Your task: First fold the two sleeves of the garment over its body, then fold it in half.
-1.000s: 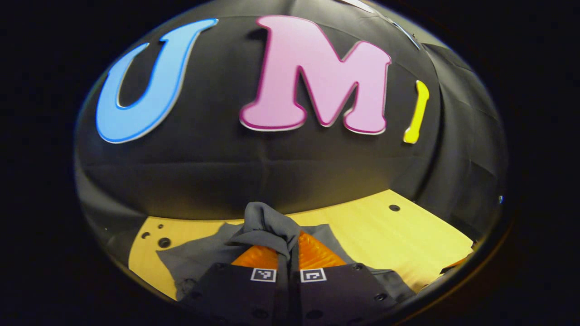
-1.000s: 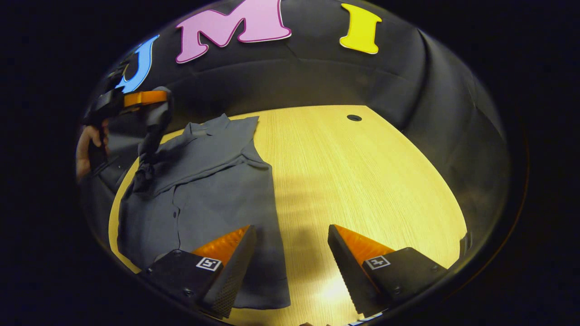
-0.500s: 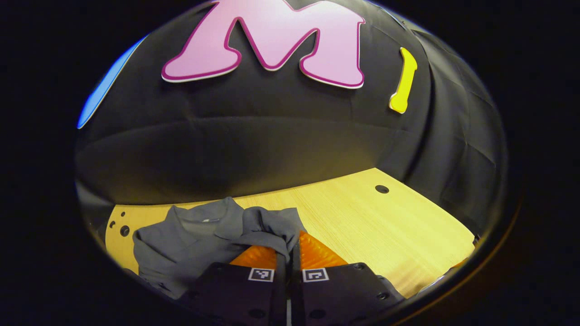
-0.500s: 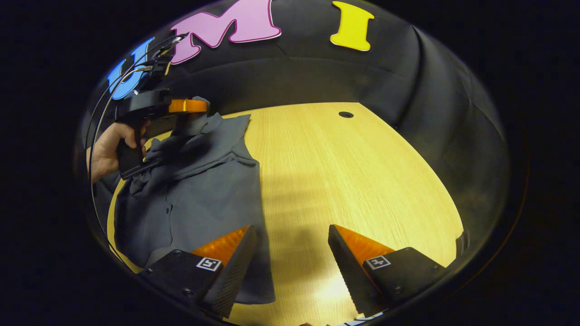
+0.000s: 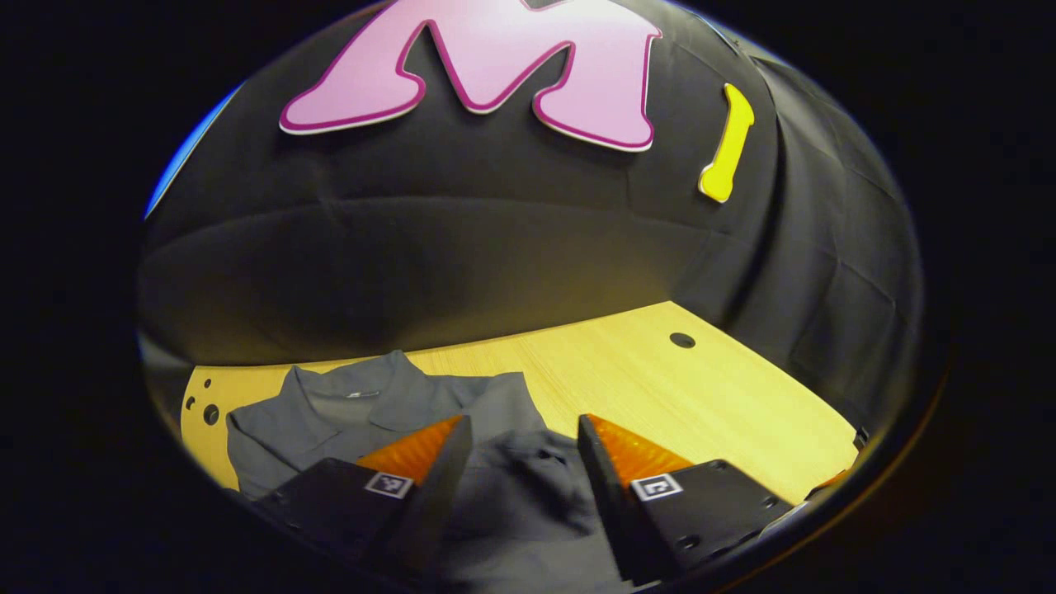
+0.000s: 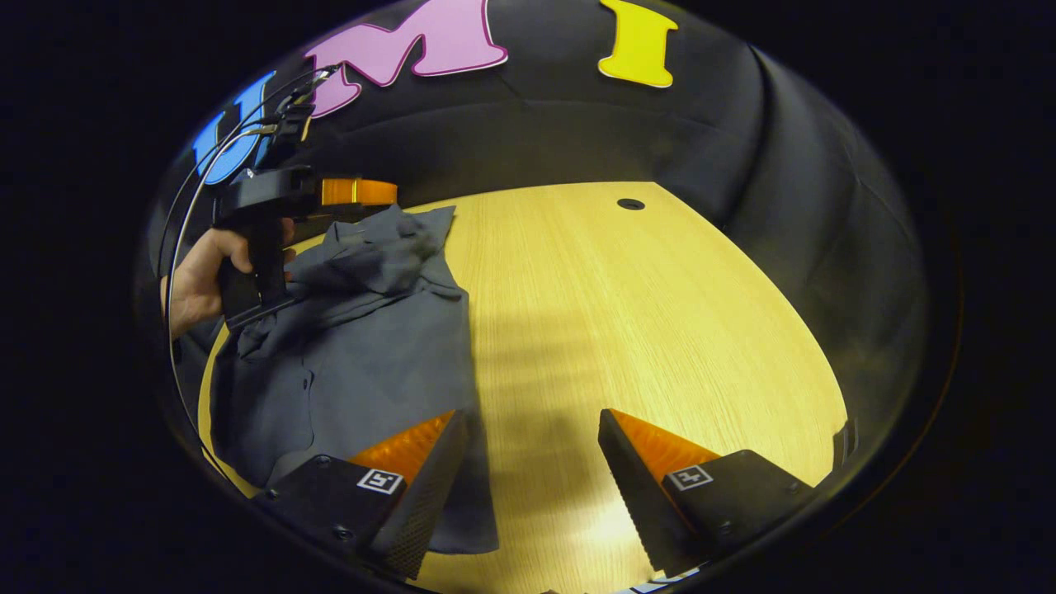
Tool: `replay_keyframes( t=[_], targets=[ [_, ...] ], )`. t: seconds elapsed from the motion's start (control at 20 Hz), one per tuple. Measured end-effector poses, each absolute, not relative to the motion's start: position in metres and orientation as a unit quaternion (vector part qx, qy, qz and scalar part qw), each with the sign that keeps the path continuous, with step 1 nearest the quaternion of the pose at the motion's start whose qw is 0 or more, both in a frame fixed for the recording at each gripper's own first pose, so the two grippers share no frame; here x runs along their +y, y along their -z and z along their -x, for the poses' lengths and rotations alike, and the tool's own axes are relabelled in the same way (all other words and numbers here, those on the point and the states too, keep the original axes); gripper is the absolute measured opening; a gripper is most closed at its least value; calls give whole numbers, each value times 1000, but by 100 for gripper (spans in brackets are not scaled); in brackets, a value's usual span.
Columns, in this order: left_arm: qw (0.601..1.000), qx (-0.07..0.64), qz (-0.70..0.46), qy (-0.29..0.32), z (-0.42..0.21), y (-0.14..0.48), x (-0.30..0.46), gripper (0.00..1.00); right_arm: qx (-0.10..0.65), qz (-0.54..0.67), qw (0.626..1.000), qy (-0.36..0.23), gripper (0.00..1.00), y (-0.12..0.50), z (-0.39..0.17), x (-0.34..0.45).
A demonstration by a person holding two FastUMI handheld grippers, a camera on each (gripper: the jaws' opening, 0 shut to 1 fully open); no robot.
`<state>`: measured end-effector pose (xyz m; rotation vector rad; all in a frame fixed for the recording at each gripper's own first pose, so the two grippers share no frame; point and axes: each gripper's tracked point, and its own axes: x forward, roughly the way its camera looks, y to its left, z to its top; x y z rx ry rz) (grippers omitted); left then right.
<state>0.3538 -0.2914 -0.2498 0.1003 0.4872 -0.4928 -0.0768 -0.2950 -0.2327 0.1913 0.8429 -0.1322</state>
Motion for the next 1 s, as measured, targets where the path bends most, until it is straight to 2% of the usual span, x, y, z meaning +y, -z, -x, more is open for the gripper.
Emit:
replay_keyframes(
  t=[0.05,0.15,0.45,0.8,1.0],
  targets=[
    [940,238,-41,239,-348,244,-285,92,409,-94,906,61,100,233,77,-292],
    [942,242,-22,229,-333,235,-261,96,406,-100,907,56,99,231,76,-286],
    [954,254,-55,150,-255,227,-126,97,432,-134,892,30,99,239,87,-253],
    [939,341,-7,37,-113,273,23,96,456,-129,880,19,100,253,110,-233],
    [925,378,19,-15,-53,302,65,96,478,-126,869,18,100,270,124,-225]
  ],
)
